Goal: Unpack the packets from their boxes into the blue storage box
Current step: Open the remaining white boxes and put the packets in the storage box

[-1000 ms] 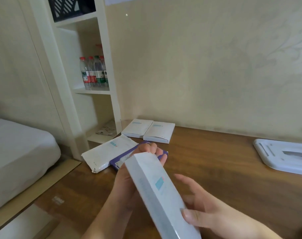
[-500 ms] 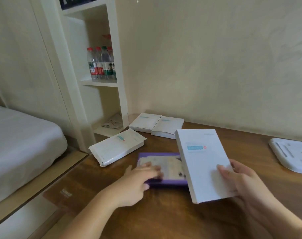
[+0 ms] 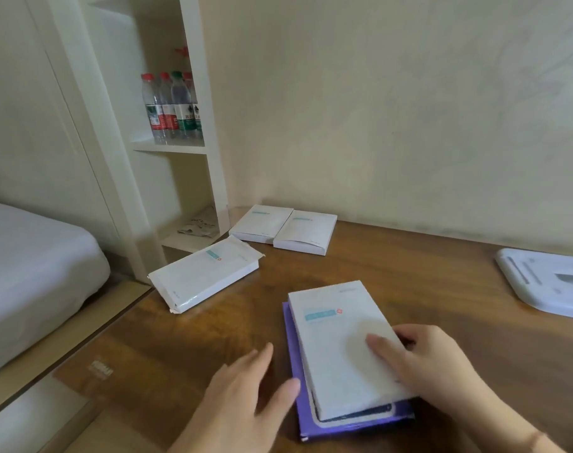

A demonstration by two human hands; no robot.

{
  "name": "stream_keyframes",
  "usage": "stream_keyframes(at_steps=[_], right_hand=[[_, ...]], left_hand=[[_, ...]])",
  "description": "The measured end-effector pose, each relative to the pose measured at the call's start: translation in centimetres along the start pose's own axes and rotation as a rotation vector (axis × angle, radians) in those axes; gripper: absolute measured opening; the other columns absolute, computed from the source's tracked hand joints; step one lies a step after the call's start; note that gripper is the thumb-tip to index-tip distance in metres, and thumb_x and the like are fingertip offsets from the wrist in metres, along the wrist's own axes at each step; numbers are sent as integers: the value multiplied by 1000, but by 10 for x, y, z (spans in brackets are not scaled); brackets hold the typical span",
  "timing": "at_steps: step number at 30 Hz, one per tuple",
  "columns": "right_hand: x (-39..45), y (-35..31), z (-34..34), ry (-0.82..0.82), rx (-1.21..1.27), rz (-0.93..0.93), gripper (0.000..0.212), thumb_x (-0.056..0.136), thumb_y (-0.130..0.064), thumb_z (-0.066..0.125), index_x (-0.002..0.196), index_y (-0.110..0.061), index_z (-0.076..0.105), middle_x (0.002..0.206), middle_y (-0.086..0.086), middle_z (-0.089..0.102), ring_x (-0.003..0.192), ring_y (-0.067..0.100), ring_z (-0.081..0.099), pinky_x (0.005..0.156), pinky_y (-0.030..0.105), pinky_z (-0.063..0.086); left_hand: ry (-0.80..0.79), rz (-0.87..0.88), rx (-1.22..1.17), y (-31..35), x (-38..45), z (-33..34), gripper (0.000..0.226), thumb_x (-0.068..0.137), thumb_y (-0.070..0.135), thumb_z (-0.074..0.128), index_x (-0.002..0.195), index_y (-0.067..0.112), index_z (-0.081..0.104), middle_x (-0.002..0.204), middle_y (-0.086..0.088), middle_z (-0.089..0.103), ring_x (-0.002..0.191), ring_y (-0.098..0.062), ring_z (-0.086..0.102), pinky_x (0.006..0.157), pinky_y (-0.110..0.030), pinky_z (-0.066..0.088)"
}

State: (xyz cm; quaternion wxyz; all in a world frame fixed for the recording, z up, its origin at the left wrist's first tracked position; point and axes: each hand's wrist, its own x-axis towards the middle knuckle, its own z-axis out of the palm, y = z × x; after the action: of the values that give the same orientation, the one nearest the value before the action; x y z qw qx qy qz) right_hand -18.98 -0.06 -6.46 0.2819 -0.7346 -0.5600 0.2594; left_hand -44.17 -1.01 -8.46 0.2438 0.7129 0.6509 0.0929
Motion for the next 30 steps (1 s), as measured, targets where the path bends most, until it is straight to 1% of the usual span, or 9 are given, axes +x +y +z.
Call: stream_keyframes(at_steps=[2,4,8,10,13,15,18,21,30], right_hand=[[-8,-3,4,53,-235,-15,43,73,-75,45,75,-39,70,64,-15,66,73,3,58,55,29,47],[-15,-7,6,81,-358,-57,50,71,-81,37,80,-42,67,67,-17,65,73,0,56,54,26,45],[-17,-7,1,0,-222,-103,42,80,-74,44,90,-40,67,70,-20,66,63,-2,60,50,19,44],[-19,0,0,-41,-91,-159,41,79,-72,48,104,-44,63,82,-23,67,77,-2,60,64,21,50],[-30,15,-1,-91,-67,-190,95,61,-83,52,143,-57,11,116,-32,55,113,-2,47,97,25,42],[-31,25,-4,-93,-197,-207,105,54,-87,49,143,-61,1,128,-33,45,125,-1,36,106,27,35],[-15,36,-15,39,-347,-214,84,73,-74,55,145,-53,19,139,-28,43,132,3,33,103,29,35],[16,46,-25,253,-414,-118,64,89,-57,55,146,-44,30,139,-19,52,128,11,44,100,32,41],[121,76,-42,456,-426,229,53,101,-45,35,149,-40,15,146,-8,44,132,21,38,102,41,33]], left_hand=[[-86,-3,70,12,-7,8,113,62,97,15,155,37,0,163,16,7,149,-6,8,121,-40,2],[-152,-14,163,21,-1,16,127,52,100,22,153,32,-15,164,14,-7,150,-8,-4,118,-51,-8],[-166,-9,206,24,13,26,123,60,96,40,150,37,-20,163,16,-12,150,-10,-7,115,-58,-11],[-135,-7,207,21,16,29,119,63,93,42,150,38,-18,163,18,-9,150,-10,-4,116,-58,-10],[-105,31,189,22,24,29,112,69,86,48,150,41,-15,163,19,-1,150,-10,4,118,-55,-6],[-56,88,134,29,35,27,106,71,79,56,149,46,-8,161,20,9,149,-8,12,119,-53,0],[20,209,-5,57,65,28,91,72,66,69,142,57,13,153,25,31,142,-7,31,120,-53,19],[62,326,-102,97,112,36,75,75,58,75,137,55,33,143,22,48,130,-8,49,108,-39,42],[303,426,-94,187,221,85,50,83,57,68,127,35,56,123,11,67,109,-15,60,94,-32,45]])
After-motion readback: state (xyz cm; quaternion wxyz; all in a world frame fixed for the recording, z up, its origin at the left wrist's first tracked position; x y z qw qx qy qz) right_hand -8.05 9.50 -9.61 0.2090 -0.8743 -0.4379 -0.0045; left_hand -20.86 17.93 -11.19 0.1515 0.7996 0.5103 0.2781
